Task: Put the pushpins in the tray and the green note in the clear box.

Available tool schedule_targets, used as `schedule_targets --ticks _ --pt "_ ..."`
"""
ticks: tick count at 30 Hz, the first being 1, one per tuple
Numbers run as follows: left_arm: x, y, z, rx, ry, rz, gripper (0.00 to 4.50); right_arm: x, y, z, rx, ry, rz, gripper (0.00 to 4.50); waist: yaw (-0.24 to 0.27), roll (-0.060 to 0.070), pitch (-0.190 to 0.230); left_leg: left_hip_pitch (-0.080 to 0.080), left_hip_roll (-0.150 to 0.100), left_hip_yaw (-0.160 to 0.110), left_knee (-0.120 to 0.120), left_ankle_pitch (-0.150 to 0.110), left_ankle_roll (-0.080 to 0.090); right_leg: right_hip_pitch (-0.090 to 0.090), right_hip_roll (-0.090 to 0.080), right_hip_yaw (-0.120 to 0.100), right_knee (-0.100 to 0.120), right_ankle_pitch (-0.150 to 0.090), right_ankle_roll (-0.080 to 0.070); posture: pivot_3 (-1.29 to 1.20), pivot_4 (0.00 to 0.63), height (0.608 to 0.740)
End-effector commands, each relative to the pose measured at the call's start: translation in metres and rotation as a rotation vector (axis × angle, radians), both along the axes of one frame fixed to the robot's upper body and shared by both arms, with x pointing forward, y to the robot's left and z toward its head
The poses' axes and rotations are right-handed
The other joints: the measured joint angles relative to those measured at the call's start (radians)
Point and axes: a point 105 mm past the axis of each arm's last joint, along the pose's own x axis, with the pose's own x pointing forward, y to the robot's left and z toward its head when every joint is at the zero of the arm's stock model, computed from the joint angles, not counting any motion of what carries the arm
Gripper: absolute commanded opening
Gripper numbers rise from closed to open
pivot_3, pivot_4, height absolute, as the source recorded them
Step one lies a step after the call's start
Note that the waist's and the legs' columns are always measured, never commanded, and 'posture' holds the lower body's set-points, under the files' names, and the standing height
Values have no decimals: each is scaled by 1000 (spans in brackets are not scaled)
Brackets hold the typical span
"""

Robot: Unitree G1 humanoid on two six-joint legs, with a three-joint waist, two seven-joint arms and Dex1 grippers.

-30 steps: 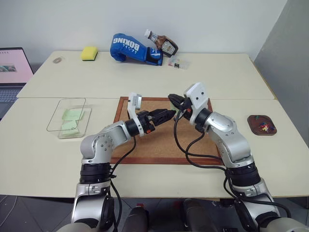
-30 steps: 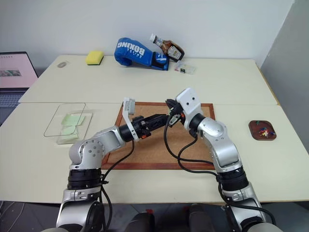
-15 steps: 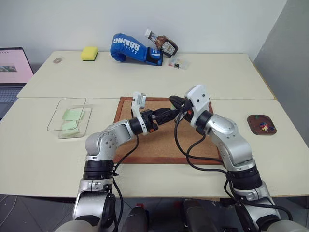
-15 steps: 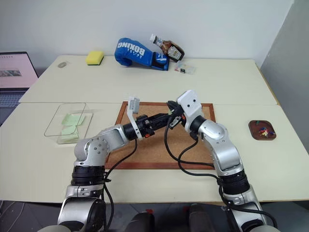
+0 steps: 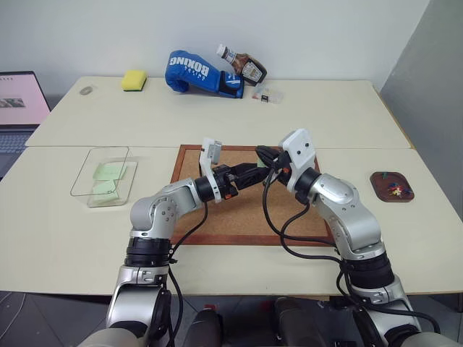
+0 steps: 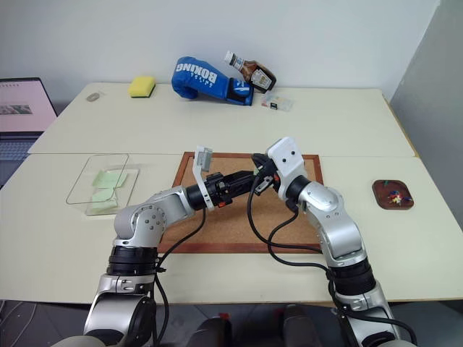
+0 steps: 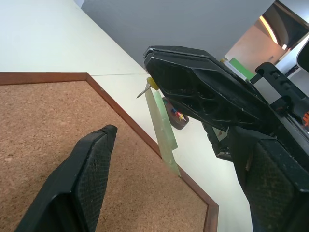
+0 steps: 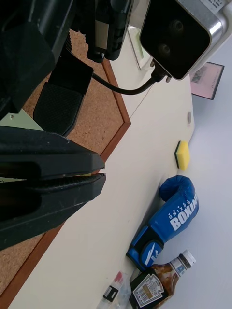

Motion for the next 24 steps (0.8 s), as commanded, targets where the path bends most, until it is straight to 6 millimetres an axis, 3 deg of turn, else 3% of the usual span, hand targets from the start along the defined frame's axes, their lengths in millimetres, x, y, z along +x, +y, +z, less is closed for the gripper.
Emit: schedule_targets --ticks 1,8,19,24 --pt "-1 -7 3 13 -23 -12 3877 -22 21 22 32 -84 125 0 0 0 0 0 0 0 0 0 0 0 0 0 0 0 0 0 150 740" --pt "-2 -7 -1 66 -56 -27 3877 -26 22 15 -7 -79 152 0 0 0 0 0 0 0 0 0 0 0 0 0 0 0 0 0 150 740" --pt "-8 8 10 9 -36 -34 3877 -2 -9 18 1 -71 27 0 0 0 0 0 0 0 1 0 0 0 0 0 0 0 0 0 150 740" --pt "-5 8 12 0 -32 -19 3877 -2 -11 15 -2 -64 25 0 0 0 0 0 0 0 1 0 0 0 0 0 0 0 0 0 150 740"
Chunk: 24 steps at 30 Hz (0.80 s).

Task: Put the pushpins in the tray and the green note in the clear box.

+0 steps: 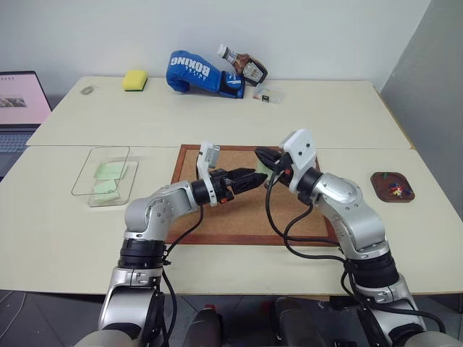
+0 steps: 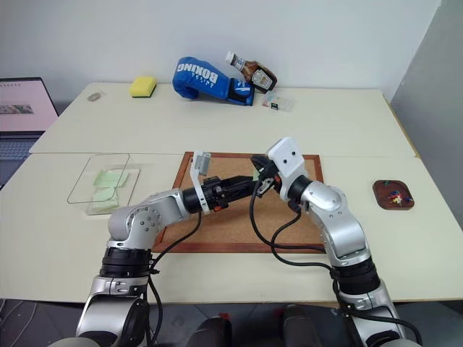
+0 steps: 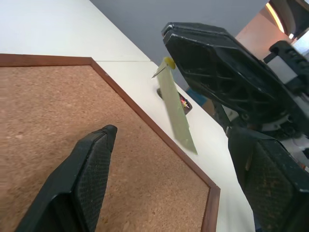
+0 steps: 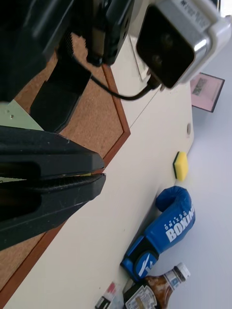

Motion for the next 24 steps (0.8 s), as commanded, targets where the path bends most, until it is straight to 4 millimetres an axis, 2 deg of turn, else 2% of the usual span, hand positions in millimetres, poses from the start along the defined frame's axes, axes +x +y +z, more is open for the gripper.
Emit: schedule_targets --ticks 1,12,19,22,24 --pt "-1 -4 16 -30 -50 -14 3877 -5 2 14 27 -54 24 0 0 0 0 0 0 0 0 0 0 0 0 0 0 0 0 0 150 740" --pt "1 -16 13 -26 -47 -26 3877 -22 31 16 36 -69 107 0 0 0 0 0 0 0 0 0 0 0 0 0 0 0 0 0 150 740" --pt "6 -16 10 -12 -54 8 3877 -27 37 17 25 -87 137 0 0 0 0 0 0 0 0 0 0 0 0 0 0 0 0 0 150 740" --pt "8 -16 11 -27 -56 14 3455 -28 38 16 26 -86 142 0 0 0 0 0 0 0 0 0 0 0 0 0 0 0 0 0 150 740" --pt "7 -17 13 -32 -60 9 3015 -27 37 16 25 -86 135 0 0 0 0 0 0 0 0 0 0 0 0 0 0 0 0 0 150 740"
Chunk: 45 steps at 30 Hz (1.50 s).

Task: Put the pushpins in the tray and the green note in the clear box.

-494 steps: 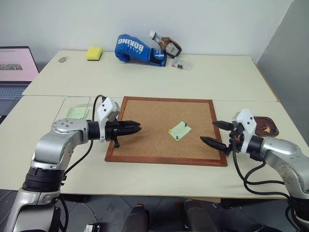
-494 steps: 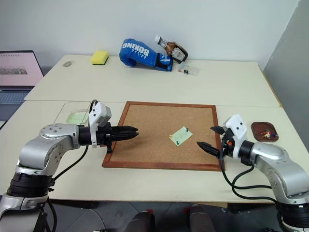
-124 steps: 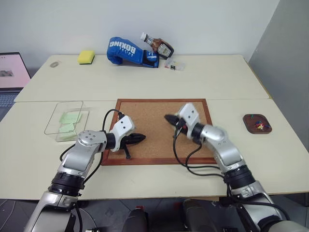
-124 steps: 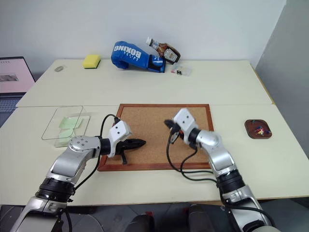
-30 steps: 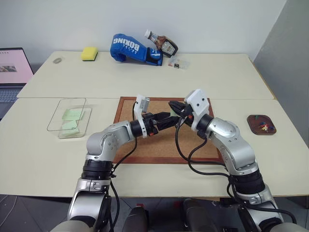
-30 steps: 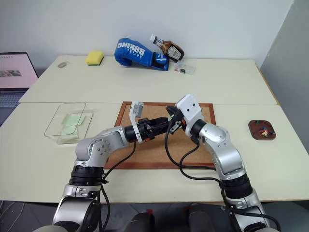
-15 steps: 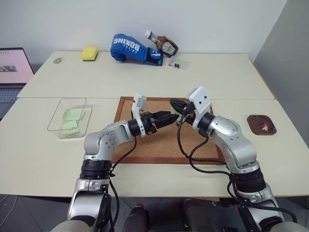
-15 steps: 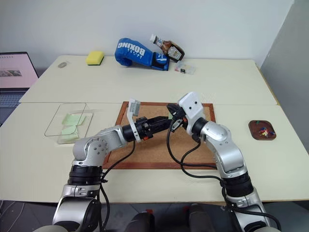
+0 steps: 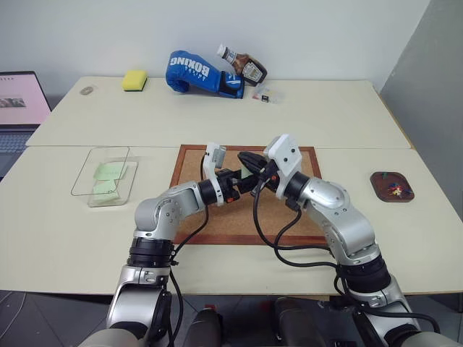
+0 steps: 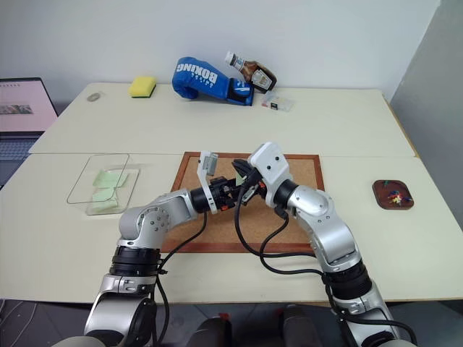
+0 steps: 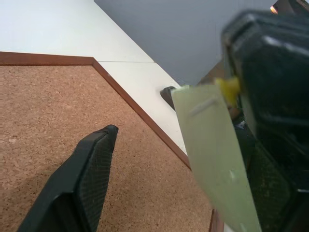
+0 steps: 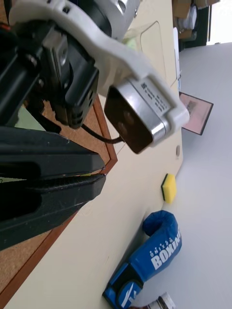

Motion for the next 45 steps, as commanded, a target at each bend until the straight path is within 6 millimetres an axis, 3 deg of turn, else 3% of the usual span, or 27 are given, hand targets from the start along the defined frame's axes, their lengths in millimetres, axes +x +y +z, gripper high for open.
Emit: schedule_targets --ticks 1,15,22,37,43,45 --pt "1 -2 19 -31 -66 -7 2782 -6 0 14 24 -66 9 0 0 0 0 0 0 0 0 0 0 0 0 0 0 0 0 0 150 740" --pt "8 1 14 -42 -23 50 30 4 -20 17 20 -92 -80 0 0 0 0 0 0 0 0 0 0 0 0 0 0 0 0 0 150 740" --pt "14 3 14 -78 34 83 30 1 -24 18 27 -93 -94 0 0 0 0 0 0 0 0 0 0 0 0 0 0 0 0 0 150 740" --pt "15 1 8 -50 58 75 30 8 -61 27 70 -114 -266 0 0 0 0 0 0 0 0 0 0 0 0 0 0 0 0 0 150 740" --pt "-4 -18 15 68 -75 -62 30 16 -128 12 1 -104 -554 0 7 0 0 -1 -1 0 0 0 0 0 0 0 0 0 0 0 150 740" --pt "-14 -27 12 146 -153 -125 30 14 -160 1 -39 -85 -687 0 9 0 0 -1 -1 0 0 0 0 0 0 1 -1 0 0 0 150 740"
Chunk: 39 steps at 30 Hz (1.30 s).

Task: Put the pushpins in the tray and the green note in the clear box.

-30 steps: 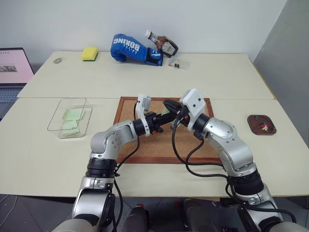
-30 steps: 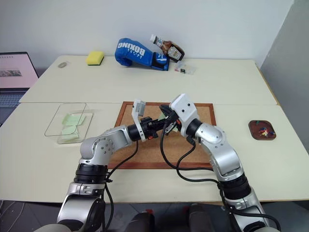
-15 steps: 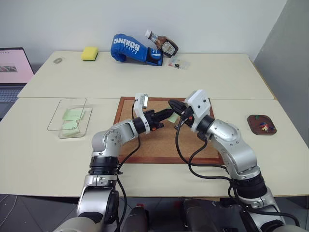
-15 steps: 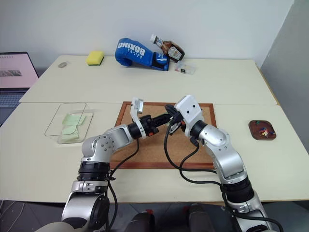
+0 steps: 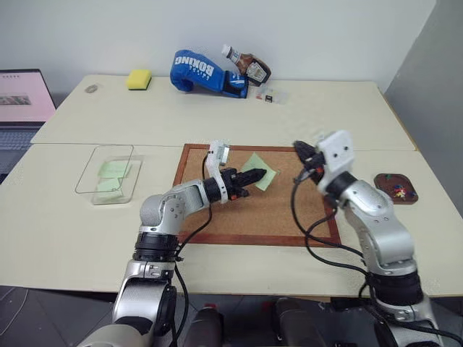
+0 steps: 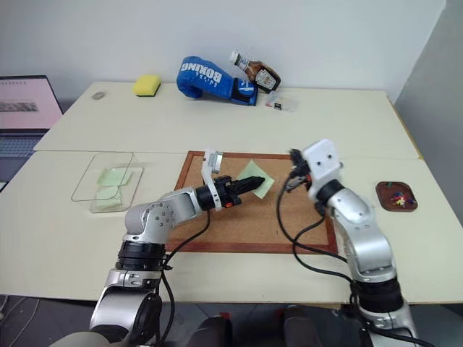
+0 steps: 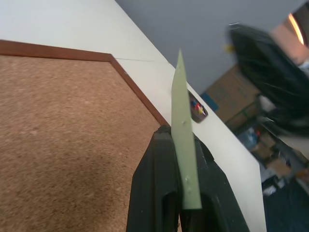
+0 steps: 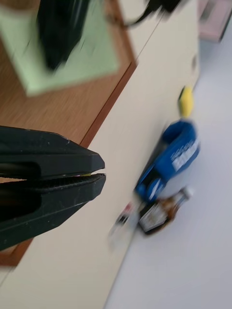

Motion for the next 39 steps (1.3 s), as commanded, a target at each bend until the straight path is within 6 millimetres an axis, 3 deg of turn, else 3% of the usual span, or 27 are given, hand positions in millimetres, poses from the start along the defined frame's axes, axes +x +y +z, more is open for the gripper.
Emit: schedule_targets --ticks 1,7,10,18,24,32,39 --pt "-22 -25 14 120 -229 -157 30 -8 -60 -2 -31 -11 -259 0 3 0 0 0 0 0 0 0 0 0 0 0 0 0 0 0 150 740" --pt "-42 -56 12 328 -596 -301 30 -22 -139 -14 93 80 -540 0 10 0 0 1 0 2 0 0 0 0 0 2 0 0 0 0 150 740" --pt "-48 -70 10 374 -719 -351 30 -25 -166 -16 161 115 -614 0 11 0 0 1 0 3 0 0 0 0 0 2 0 -2 5 0 150 740" --pt "-46 -107 -1 427 -836 -320 30 -10 -193 -29 346 255 -593 0 8 1 -1 1 -1 4 2 0 1 1 0 4 -1 -1 7 0 150 740" --pt "-43 -112 -6 462 -862 -282 30 -1 -209 -30 408 266 -608 0 8 1 0 1 0 3 1 0 1 1 0 4 -1 -1 7 0 150 740" --pt "-53 -115 -11 470 -871 -314 30 11 -214 -36 443 284 -601 0 6 1 -1 1 -1 4 1 0 1 1 0 4 0 0 7 0 150 740" --pt "-50 -117 -2 404 -822 -269 0 16 -220 -38 445 279 -612 1553 7 2 -1 1 -1 4 1 0 1 1 0 4 0 0 8 0 150 740"
